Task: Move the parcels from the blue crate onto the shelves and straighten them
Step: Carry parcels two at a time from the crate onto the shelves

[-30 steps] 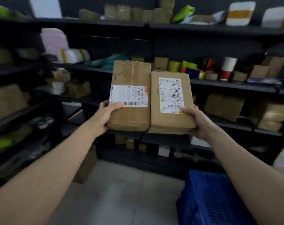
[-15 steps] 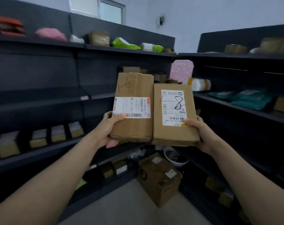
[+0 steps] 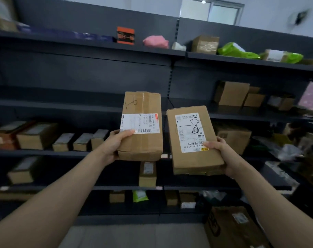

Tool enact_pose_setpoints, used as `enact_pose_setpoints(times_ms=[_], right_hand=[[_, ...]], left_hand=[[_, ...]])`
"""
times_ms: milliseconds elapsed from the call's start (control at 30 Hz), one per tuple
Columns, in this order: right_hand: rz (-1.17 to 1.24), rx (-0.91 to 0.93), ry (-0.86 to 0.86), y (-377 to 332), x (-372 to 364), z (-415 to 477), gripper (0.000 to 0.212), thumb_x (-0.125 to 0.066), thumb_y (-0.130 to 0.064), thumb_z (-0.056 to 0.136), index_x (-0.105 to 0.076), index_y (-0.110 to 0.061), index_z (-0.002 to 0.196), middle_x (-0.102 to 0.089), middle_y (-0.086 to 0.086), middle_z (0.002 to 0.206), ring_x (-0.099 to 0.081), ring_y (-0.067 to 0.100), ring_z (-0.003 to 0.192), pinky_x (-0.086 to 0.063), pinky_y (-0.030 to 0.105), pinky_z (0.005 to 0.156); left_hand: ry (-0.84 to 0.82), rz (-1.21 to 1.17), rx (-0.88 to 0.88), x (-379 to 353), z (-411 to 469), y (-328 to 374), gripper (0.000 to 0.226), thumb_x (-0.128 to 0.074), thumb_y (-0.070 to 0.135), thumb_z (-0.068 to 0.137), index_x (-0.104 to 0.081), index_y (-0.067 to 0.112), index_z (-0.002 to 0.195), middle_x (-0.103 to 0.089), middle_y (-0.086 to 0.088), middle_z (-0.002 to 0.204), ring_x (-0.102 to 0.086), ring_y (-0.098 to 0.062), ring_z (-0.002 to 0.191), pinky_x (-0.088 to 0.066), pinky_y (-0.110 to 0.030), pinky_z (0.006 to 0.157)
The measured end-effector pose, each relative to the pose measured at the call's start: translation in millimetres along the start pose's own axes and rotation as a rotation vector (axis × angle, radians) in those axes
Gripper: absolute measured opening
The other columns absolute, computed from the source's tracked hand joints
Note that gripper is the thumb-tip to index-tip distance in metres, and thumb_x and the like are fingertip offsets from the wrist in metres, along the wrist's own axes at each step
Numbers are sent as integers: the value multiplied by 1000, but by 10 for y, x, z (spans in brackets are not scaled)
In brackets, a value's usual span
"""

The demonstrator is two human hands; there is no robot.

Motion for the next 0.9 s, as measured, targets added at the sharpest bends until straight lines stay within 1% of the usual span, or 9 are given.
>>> enact_pose_setpoints(times_ms=[167,300,400,567,633,733,767,833,900], right_hand=[[4,-18,-95,26,-243,529,84,-80,-29,55,-39,-27,128,-62,11,117,-64,31,101,-56,46,70],[2,-46,-125,106,-306,920,84,-78,-27,58,-39,-24,132,-61,13,123,-61,34,108,-52,54,86],[-23,-67,-113,135,-316,1225,85,-78,-27,58,-39,-24,134,-61,13,122,-60,34,108,-53,50,83],[-9,-144,-124,212,-393,1756,74,-74,-25,66,-43,-22,134,-59,17,127,-54,40,117,-40,64,98],[5,-167,-123,191,-437,1921,73,-73,-26,66,-46,-17,134,-62,17,124,-57,38,113,-45,60,94],[6,-194,-91,97,-453,2094,79,-81,-26,55,-51,-15,128,-71,15,104,-70,31,83,-57,44,65],[5,-207,-79,75,-446,2130,83,-84,-27,50,-52,-16,125,-72,15,103,-70,31,81,-56,43,63],[-46,-219,-56,63,-419,2197,94,-89,-32,38,-55,-16,124,-68,17,111,-65,35,94,-55,47,72],[-100,-237,-32,83,-407,2247,96,-88,-35,37,-55,-15,125,-66,18,117,-60,36,102,-51,47,82]], left_hand=[[112,13,-3,217,300,44,76,-78,40,70,-41,21,133,-61,-10,122,-61,-29,106,-55,-49,81],[72,25,39,278,705,105,73,-76,43,72,-43,21,133,-61,-11,124,-62,-31,107,-54,-52,85],[40,76,43,297,1116,277,70,-73,47,74,-45,23,133,-61,-9,124,-61,-31,109,-53,-53,85],[-54,152,87,198,1906,627,36,-67,46,80,-63,28,111,-75,-2,94,-71,-22,83,-56,-34,58],[-83,190,107,176,2229,774,32,-67,47,78,-64,29,105,-74,-2,92,-70,-23,83,-56,-35,59],[-110,257,128,159,2660,994,32,-69,49,75,-65,30,100,-71,-2,97,-66,-23,90,-53,-39,68],[-116,263,140,150,2784,1060,34,-70,50,74,-64,29,101,-71,-3,98,-65,-24,92,-52,-41,70],[-125,239,172,129,3012,1169,40,-72,50,72,-62,29,104,-70,-5,101,-64,-26,94,-52,-43,70],[-134,208,198,104,3210,1264,44,-74,50,69,-61,29,105,-69,-6,101,-64,-27,92,-53,-42,64]])
Point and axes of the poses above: each hand's wrist, its own z-axis towards the middle knuckle, its own x-axis out of the back of the hand, y = z × x, the point moved 7 cm from there along z, towards the middle knuckle
